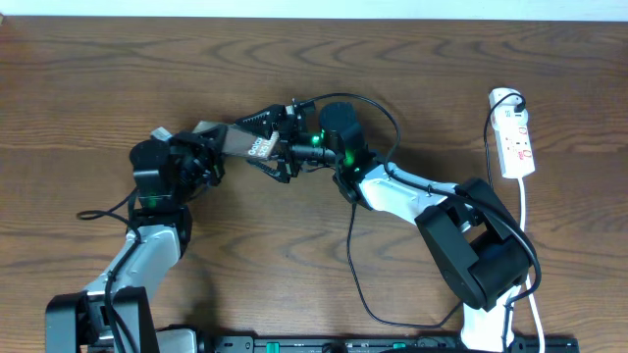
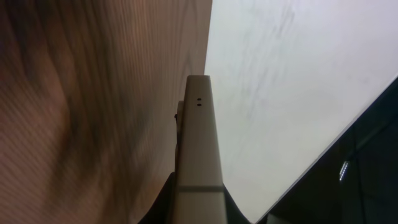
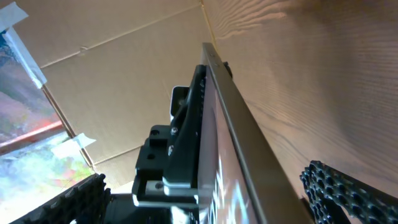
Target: Plug charger to phone and switch on socket
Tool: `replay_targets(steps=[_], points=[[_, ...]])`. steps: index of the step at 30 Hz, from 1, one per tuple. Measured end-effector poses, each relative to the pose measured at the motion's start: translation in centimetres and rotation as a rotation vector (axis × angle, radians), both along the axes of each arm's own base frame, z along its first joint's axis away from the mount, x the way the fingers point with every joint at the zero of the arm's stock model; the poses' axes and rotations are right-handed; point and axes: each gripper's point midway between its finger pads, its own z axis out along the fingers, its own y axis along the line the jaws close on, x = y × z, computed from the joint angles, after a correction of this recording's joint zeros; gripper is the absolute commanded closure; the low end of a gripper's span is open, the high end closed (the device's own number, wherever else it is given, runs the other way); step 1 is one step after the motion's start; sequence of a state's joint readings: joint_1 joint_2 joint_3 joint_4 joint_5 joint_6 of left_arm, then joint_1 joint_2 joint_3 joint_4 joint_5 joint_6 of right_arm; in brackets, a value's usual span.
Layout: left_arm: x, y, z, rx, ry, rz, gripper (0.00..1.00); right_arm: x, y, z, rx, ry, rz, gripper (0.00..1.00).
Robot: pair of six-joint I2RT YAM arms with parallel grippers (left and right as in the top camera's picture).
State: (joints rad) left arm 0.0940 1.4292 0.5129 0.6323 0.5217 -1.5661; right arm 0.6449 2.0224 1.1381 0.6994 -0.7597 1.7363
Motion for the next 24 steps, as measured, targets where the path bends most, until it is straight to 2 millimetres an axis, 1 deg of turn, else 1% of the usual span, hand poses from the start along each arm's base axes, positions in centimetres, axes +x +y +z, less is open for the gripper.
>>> replay_targets(steps=[9, 16, 20, 24], points=[[-0.1, 2.6, 0.2, -0.010, -0.007, 0.027, 0.92, 0.3, -0.4, 0.0, -0.002, -0.021, 0.000, 0.01], [-0.6, 4.9, 0.4, 0.005, -0.031, 0.018, 0.92, 0.7, -0.8, 0.0, -0.006, -0.046, -0.005, 0.01], [-1.0, 5.6, 0.7, 0.034, -0.062, -0.019, 0.93, 0.9, -0.9, 0.0, -0.010, -0.066, -0.007, 0.01], [-1.5, 5.7, 1.0, 0.078, -0.105, -0.080, 0.93, 0.9, -1.0, 0.0, -0.015, -0.095, -0.003, 0.01]])
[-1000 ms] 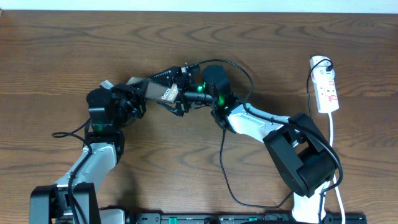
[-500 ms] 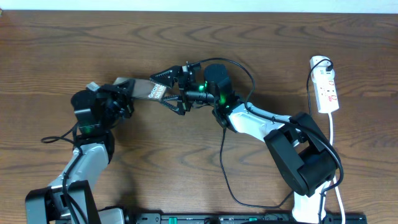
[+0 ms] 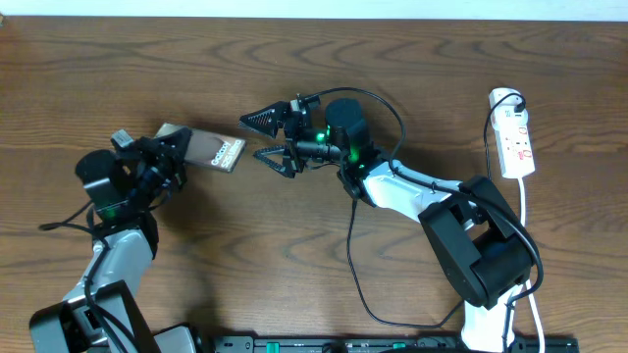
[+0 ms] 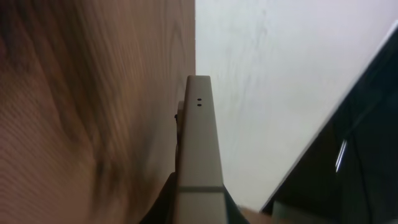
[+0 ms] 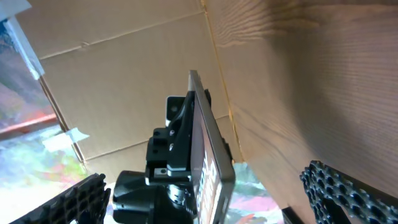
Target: Plug charger to phone and switch on socket
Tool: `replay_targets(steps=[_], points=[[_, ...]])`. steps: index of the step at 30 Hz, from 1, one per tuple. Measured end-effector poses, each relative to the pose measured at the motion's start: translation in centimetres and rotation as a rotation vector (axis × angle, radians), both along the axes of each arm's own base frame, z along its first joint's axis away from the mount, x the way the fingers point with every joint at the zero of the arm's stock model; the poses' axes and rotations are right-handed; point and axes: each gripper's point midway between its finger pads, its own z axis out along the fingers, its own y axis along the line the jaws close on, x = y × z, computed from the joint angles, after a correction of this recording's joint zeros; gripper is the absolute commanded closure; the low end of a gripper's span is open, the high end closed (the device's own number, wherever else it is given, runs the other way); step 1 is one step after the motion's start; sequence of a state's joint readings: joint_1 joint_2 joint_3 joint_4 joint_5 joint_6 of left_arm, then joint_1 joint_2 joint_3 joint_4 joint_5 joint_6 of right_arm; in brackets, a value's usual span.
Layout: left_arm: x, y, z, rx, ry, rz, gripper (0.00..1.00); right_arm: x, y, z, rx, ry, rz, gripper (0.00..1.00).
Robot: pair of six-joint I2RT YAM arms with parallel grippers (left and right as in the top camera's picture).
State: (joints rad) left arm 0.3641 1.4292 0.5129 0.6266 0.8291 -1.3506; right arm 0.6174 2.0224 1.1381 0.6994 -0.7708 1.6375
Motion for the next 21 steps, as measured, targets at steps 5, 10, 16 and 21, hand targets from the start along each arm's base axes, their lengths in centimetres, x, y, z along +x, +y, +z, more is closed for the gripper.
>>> replay_targets(steps=[5, 10, 16, 21], points=[[-0.8, -0.5, 0.5, 0.066, -0.069, -0.101, 0.93, 0.0, 0.0, 0.0, -0.011, -0.064, 0.009, 0.01], [-1.8, -1.7, 1.2, 0.142, -0.165, -0.231, 0.92, 0.0, 0.0, 0.0, -0.028, -0.159, 0.022, 0.01], [-3.6, -4.1, 2.2, 0.231, -0.328, -0.431, 0.92, 0.0, -0.2, 0.0, -0.052, -0.308, 0.047, 0.01], [-5.2, -5.6, 3.4, 0.284, -0.475, -0.571, 0.93, -0.4, -0.1, 0.1, -0.069, -0.459, 0.091, 0.01]])
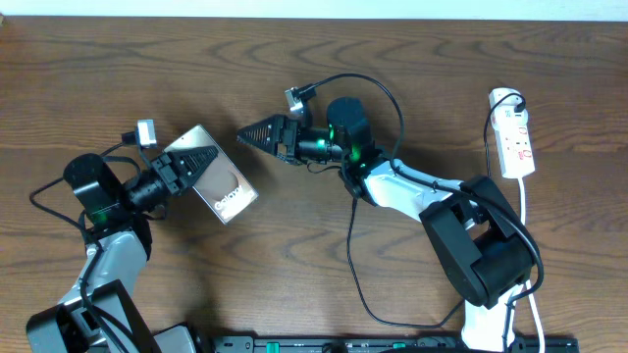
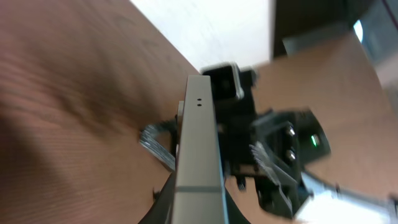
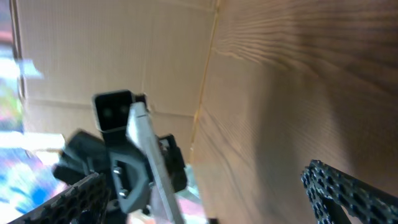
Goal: Plug charger to phone and switch on socket
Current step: 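Move the right gripper back toward the power strip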
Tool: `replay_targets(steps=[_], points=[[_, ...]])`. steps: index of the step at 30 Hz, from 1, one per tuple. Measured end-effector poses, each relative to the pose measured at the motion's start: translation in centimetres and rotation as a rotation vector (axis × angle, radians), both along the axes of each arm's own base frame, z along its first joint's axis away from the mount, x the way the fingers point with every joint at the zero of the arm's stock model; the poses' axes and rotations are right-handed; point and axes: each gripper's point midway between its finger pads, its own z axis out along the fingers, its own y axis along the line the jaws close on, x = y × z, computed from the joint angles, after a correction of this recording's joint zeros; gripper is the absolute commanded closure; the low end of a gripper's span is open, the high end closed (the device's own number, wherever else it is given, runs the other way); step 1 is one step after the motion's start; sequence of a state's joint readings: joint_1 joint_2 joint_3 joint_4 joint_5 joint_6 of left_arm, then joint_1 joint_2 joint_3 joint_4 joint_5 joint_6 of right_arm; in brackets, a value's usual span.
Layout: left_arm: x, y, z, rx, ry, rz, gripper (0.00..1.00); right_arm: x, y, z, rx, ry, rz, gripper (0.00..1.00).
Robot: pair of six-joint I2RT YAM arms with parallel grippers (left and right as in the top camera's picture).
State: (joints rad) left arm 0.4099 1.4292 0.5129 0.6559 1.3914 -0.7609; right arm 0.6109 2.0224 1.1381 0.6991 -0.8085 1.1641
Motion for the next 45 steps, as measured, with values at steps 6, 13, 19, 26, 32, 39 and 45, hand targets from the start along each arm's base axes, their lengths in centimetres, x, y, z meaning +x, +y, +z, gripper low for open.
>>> replay_targets(steps=[6, 13, 19, 26, 32, 39, 45], points=[[-1.2, -0.8, 0.5, 0.024, -0.089, -0.088, 0.93, -0.2, -0.8, -0.1, -0.011, -0.106, 0.058, 0.01], [-1.6, -1.1, 0.7, 0.041, -0.136, -0.120, 0.93, 0.9, -3.9, -3.1, -0.107, -0.056, 0.064, 0.01], [-1.7, -1.1, 0.7, 0.049, -0.154, -0.127, 0.92, 1.1, -6.4, -6.2, -0.208, 0.013, 0.058, 0.01], [-1.7, -1.1, 0.8, 0.049, -0.155, -0.128, 0.93, 1.0, -10.3, -8.3, -0.343, 0.085, 0.025, 0.01], [-1.7, -1.2, 0.8, 0.049, -0.157, -0.130, 0.93, 0.2, -15.1, -7.0, -0.533, 0.125, -0.066, 0.01], [-1.7, -1.2, 0.8, 0.050, -0.158, -0.131, 0.92, -1.3, -20.8, -4.2, -0.829, 0.147, -0.197, 0.01], [-1.7, -1.2, 0.8, 0.050, -0.158, -0.131, 0.92, -3.7, -25.0, -4.4, -1.052, 0.245, -0.268, 0.01]])
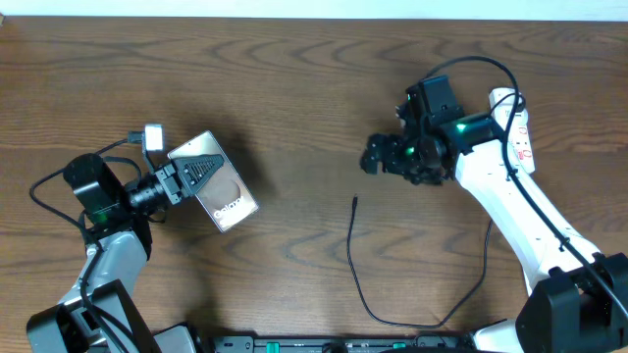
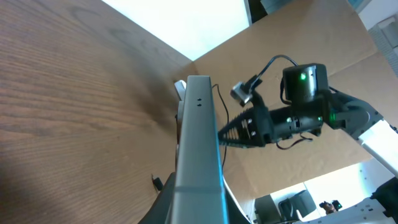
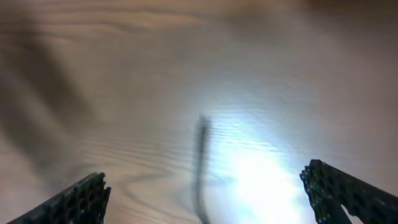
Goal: Plug charger to phone and switch on socket
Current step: 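Move the right gripper back toward the power strip, then lower the open right gripper over the black cable's plug end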
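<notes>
My left gripper [image 1: 183,176] is shut on the phone [image 1: 218,186], holding it tilted above the left part of the table; the left wrist view shows the phone [image 2: 199,137] edge-on. The black charger cable's free end [image 1: 354,202] lies on the wood in the middle, touching neither gripper. My right gripper [image 1: 378,157] hovers open just above and to the right of that end. In the blurred right wrist view the cable end [image 3: 202,134] shows ahead of my empty, open right gripper [image 3: 214,196]. The white power strip [image 1: 520,137] lies at the far right.
The cable [image 1: 351,265] runs from its free end toward the front edge, loops right and goes up to the power strip. My right arm [image 1: 510,206] crosses next to the strip. Cardboard walls show beyond the table in the left wrist view.
My right gripper was at the table's middle, pointing at the phone; now it is further right, near the power strip side, still open. The phone has stayed at the left in my left gripper.
First both grippers met at the phone in the middle, the right one open around it. Then my left gripper had the phone further left, apart from the right. Then the phone was tilted at the left. Now the right gripper is away to the right.
</notes>
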Tool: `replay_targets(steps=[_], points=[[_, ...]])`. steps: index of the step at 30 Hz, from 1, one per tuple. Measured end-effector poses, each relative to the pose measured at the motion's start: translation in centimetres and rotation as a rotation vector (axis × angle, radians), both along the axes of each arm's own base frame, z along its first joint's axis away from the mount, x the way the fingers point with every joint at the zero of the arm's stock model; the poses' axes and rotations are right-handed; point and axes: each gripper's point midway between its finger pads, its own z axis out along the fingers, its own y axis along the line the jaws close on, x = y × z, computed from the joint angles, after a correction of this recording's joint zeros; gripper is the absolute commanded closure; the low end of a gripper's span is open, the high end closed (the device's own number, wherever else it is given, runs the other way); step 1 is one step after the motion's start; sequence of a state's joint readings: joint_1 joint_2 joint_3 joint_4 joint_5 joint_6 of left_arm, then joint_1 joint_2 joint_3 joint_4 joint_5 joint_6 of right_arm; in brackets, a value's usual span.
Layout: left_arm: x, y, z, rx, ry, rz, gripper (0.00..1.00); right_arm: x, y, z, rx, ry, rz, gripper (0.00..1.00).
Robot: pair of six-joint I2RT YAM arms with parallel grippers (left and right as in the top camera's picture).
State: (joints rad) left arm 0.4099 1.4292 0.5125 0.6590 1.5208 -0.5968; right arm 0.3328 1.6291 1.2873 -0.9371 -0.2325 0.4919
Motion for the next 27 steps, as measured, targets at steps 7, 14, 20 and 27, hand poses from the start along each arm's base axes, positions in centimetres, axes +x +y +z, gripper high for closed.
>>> replay_targets(steps=[7, 14, 20, 27], points=[[0.0, 0.0, 0.0, 0.000, 0.000, 0.000, 0.92, -1.4, -1.1, -0.9, -0.095, 0.061, -0.061, 0.01], [0.0, 0.0, 0.0, 0.000, -0.001, 0.000, 0.92, -2.2, 1.1, -1.2, -0.094, 0.067, -0.024, 0.01], [0.0, 0.0, 0.0, 0.000, -0.001, 0.000, 0.93, -2.6, 3.2, -1.0, -0.064, 0.048, 0.025, 0.01], [0.0, 0.0, 0.0, 0.002, -0.003, 0.000, 0.93, -2.4, 5.6, -0.6, -0.015, 0.017, -0.002, 0.01]])
